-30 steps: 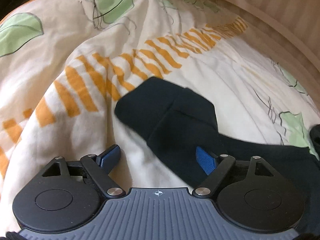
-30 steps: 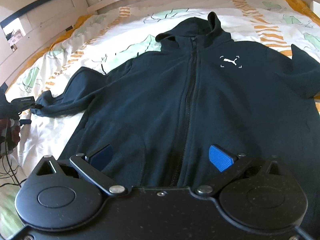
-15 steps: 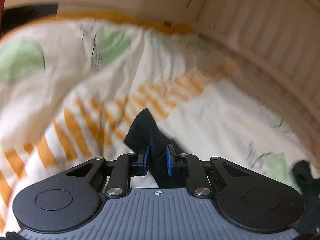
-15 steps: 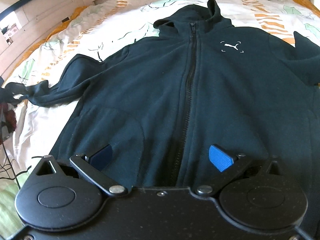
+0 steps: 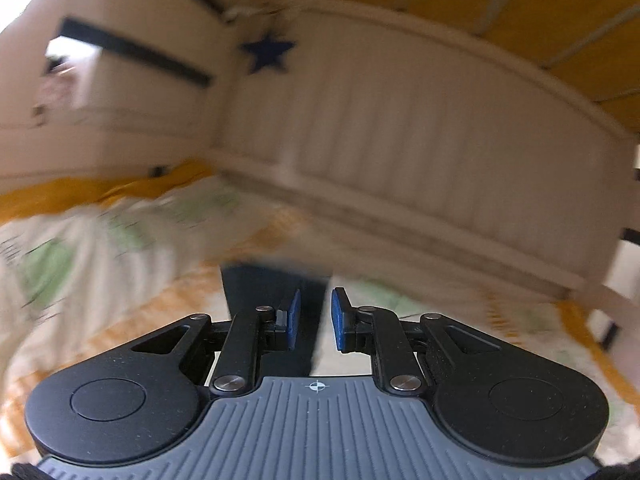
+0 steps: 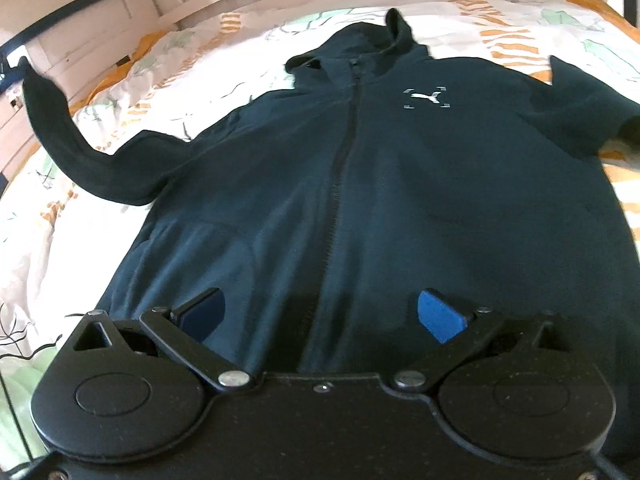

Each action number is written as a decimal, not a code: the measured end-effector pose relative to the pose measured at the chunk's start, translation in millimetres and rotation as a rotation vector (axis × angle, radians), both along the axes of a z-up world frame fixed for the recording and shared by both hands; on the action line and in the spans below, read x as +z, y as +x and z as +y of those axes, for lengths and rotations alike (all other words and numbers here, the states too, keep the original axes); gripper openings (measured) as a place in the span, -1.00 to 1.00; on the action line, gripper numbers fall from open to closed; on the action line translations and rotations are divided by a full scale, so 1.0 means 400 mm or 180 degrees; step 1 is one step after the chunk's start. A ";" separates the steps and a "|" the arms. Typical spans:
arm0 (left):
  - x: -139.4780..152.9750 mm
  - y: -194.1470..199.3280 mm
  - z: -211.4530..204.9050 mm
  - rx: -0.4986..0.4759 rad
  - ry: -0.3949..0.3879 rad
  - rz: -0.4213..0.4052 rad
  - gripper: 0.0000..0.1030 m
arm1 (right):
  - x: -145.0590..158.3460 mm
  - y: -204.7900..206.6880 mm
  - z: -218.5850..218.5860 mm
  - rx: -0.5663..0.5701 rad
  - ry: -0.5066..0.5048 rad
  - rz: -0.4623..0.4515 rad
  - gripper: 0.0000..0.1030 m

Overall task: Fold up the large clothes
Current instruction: 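Carry the held sleeve across the hoodie body and open the left tool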

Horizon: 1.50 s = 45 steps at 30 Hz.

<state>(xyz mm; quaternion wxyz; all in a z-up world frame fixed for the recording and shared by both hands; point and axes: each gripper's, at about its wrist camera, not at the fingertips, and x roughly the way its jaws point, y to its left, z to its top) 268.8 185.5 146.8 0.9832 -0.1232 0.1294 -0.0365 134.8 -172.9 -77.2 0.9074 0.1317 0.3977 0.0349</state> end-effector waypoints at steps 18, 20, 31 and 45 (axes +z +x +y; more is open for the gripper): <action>-0.221 0.103 -0.315 -0.0637 0.1193 0.0523 0.14 | -0.002 -0.066 -0.115 -0.0362 0.0054 -0.0042 0.99; -0.268 0.119 -0.293 -0.0489 0.1350 0.0676 0.21 | -0.009 -0.061 -0.112 -0.0343 0.0057 -0.0014 0.99; -0.503 0.244 -0.200 -0.0108 0.1618 0.1438 0.23 | -0.029 -0.040 -0.096 -0.0280 0.0002 -0.0007 0.99; -0.573 0.311 -0.168 -0.0079 0.1634 0.1475 -0.70 | -0.031 -0.040 -0.108 -0.0333 0.0104 -0.0017 0.99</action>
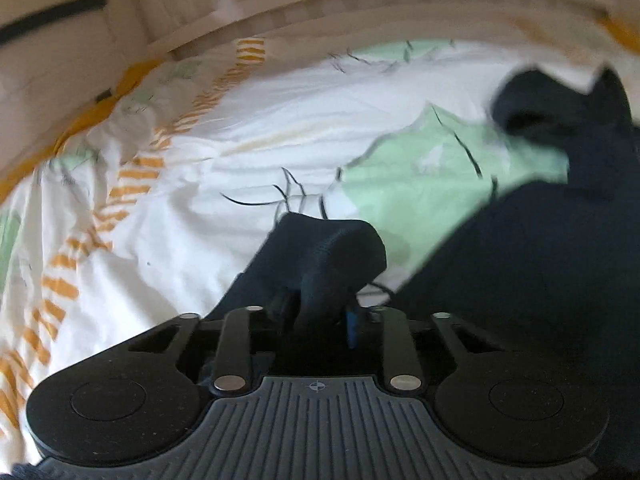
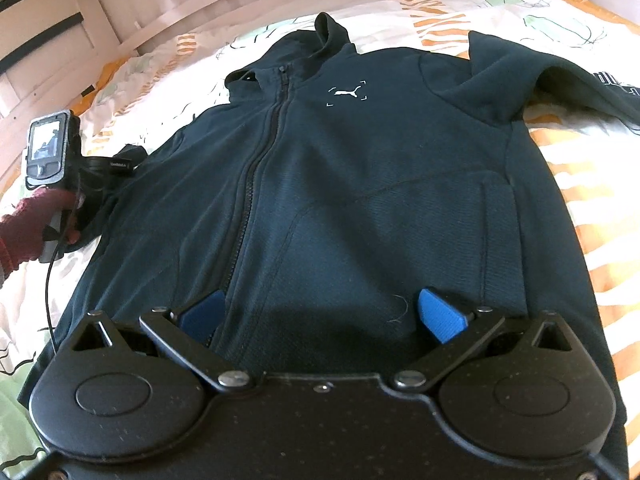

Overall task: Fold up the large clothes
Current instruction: 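Carry the held sleeve across the hoodie body and open the left tool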

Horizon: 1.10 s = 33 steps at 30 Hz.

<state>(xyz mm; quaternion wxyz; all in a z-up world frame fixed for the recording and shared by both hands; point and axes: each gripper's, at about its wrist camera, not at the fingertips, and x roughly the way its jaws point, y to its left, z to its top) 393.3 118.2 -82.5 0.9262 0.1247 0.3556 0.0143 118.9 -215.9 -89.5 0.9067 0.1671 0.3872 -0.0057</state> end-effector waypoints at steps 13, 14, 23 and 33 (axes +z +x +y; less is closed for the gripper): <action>0.350 -0.160 -0.142 -0.0779 -0.1284 -0.0747 -0.81 | 0.062 -0.019 -0.020 -0.0076 -0.0145 -0.0249 0.99; 0.369 -0.172 -0.176 -0.0897 -0.1353 -0.0779 -0.81 | 0.069 -0.019 -0.022 -0.0070 -0.0160 -0.0261 0.99; 0.323 -0.192 -0.504 -0.1527 -0.1800 -0.0479 -0.70 | 0.099 -0.053 -0.053 -0.0120 -0.0319 -0.0302 0.99; 0.161 -0.229 -0.620 -0.1782 -0.1340 -0.0031 -0.19 | 0.077 -0.070 -0.088 -0.0230 -0.0277 -0.0126 0.99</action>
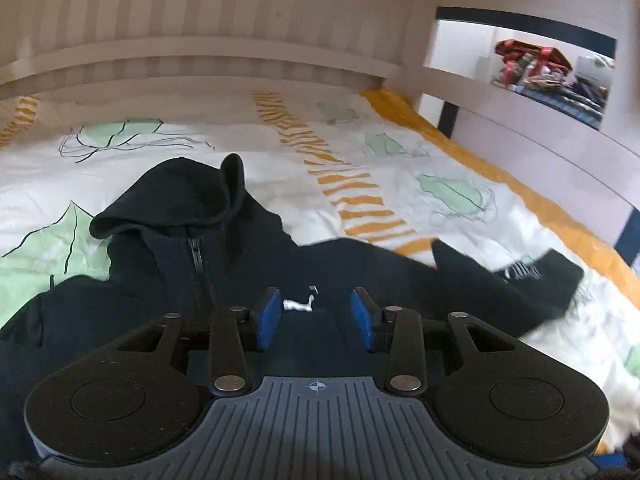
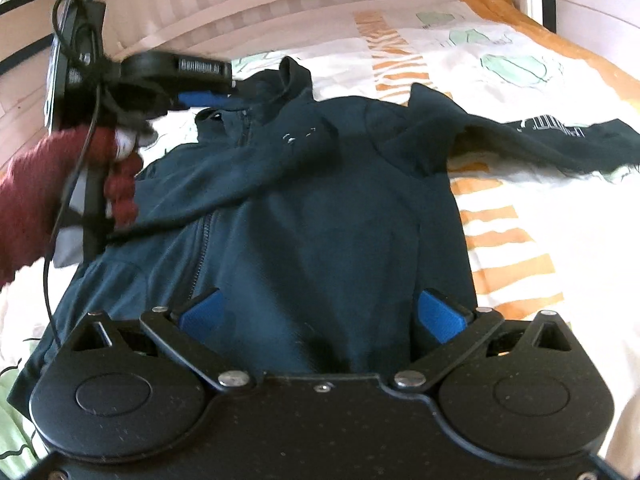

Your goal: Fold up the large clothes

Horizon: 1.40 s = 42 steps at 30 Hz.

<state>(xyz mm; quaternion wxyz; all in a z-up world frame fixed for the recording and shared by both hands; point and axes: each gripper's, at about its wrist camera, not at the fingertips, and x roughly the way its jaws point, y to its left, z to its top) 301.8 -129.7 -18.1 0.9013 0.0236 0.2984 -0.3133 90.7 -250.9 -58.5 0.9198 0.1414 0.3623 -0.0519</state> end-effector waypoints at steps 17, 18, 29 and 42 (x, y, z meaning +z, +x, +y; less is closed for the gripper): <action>-0.103 -0.124 0.451 0.1164 0.0880 -0.0202 0.00 | 0.025 0.181 -0.037 0.0129 0.0101 -0.0295 0.98; -0.108 -0.121 0.466 0.1209 0.0898 -0.0158 0.01 | 0.023 0.199 -0.040 0.0119 0.0118 -0.0296 0.98; -0.133 -0.094 0.499 0.1214 0.0889 0.0129 0.11 | -0.012 0.318 -0.064 0.0100 0.0195 -0.0250 0.98; -0.165 -0.055 0.518 0.1323 0.0808 0.0113 0.14 | -0.082 0.431 -0.121 0.0075 0.0572 -0.0081 0.07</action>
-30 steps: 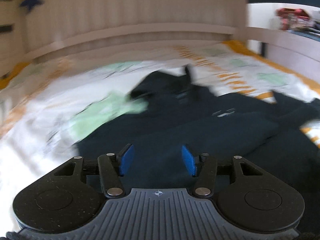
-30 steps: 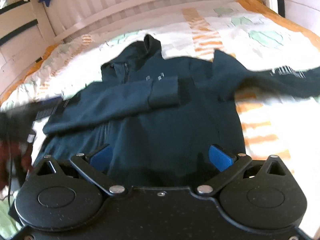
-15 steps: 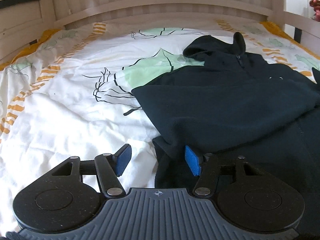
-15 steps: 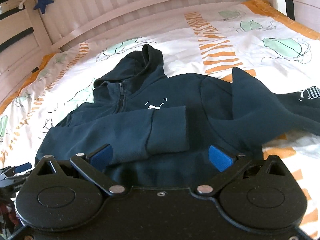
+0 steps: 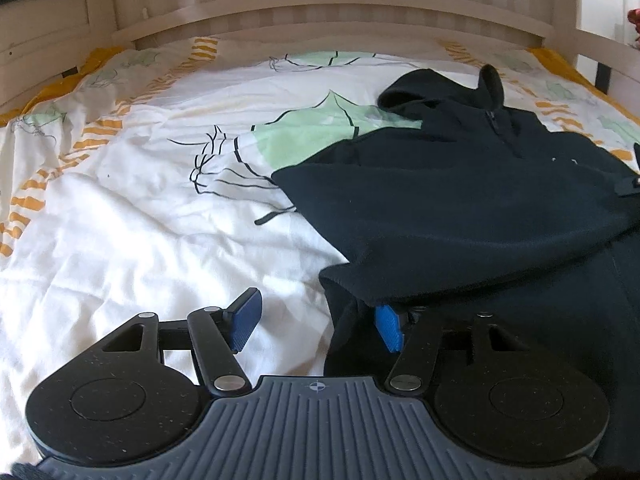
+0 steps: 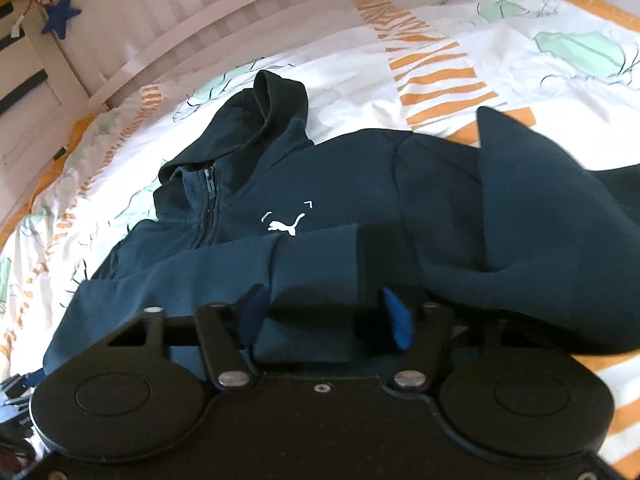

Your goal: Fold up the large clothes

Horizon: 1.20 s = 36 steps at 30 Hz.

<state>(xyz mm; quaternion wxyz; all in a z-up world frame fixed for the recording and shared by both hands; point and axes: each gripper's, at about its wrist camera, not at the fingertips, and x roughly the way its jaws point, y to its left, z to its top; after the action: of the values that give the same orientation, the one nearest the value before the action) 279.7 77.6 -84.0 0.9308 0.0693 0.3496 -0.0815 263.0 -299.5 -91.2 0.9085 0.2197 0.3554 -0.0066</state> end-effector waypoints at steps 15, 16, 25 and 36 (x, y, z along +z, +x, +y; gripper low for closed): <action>-0.001 0.018 0.043 0.0397 -0.0327 0.0025 0.36 | 0.024 -0.106 0.014 -0.0092 -0.0253 -0.0156 -0.70; -0.001 0.015 0.050 0.0436 -0.0385 0.0042 0.36 | 0.013 -0.103 0.016 -0.0106 -0.0258 -0.0129 -0.66; -0.001 -0.008 0.124 0.0830 -0.1122 0.0187 0.36 | 0.001 -0.105 0.031 -0.0082 -0.0328 -0.0185 -0.56; 0.104 -0.090 0.064 0.0641 -0.0431 -0.0047 0.33 | -0.002 -0.108 0.027 -0.0088 -0.0309 -0.0204 -0.54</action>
<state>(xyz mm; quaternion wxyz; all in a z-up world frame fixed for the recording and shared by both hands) 243.9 103.1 -42.3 0.9394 -0.0285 0.3416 -0.0105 219.9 -288.5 -92.1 0.9288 0.1804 0.3223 -0.0293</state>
